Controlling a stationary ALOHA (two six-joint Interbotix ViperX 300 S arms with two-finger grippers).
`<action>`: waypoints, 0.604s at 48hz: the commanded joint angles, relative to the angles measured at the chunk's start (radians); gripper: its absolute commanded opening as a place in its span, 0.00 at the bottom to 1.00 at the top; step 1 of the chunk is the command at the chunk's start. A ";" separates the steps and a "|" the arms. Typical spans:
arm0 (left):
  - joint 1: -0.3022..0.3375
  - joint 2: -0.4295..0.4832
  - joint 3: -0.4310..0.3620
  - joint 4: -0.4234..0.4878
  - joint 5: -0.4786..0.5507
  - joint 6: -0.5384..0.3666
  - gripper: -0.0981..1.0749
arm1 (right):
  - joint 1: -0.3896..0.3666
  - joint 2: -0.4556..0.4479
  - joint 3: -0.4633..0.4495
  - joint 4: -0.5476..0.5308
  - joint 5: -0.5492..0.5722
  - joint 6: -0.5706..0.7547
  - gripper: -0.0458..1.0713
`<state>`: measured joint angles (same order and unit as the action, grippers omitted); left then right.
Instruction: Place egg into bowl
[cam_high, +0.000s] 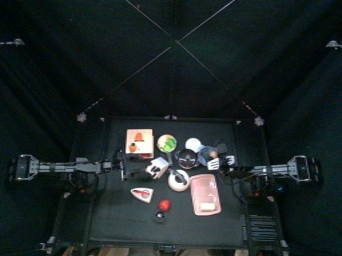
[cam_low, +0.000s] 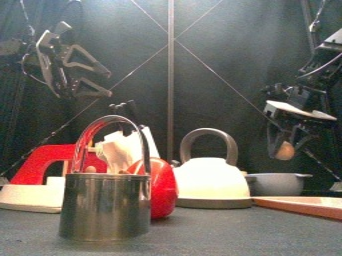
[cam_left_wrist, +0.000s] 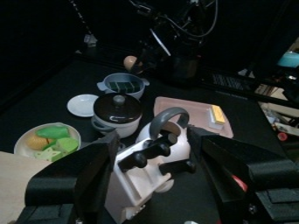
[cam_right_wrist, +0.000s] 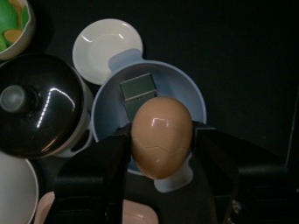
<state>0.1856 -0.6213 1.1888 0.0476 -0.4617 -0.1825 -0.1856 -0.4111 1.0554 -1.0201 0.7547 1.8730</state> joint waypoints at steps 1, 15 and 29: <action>0.002 0.000 -0.008 -0.002 -0.006 0.003 0.90 | -0.051 0.005 0.008 -0.035 -0.035 0.002 0.71; 0.003 0.000 -0.005 -0.002 -0.006 0.002 0.90 | -0.101 0.012 0.034 -0.051 -0.124 0.006 0.74; 0.003 0.000 -0.005 0.000 -0.005 0.002 0.90 | -0.104 0.018 0.035 -0.058 -0.114 0.006 0.89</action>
<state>0.1871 -0.6213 1.1950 0.0460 -0.4633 -0.1825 -0.2853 -0.3896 1.0983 -1.0738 0.6366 1.8776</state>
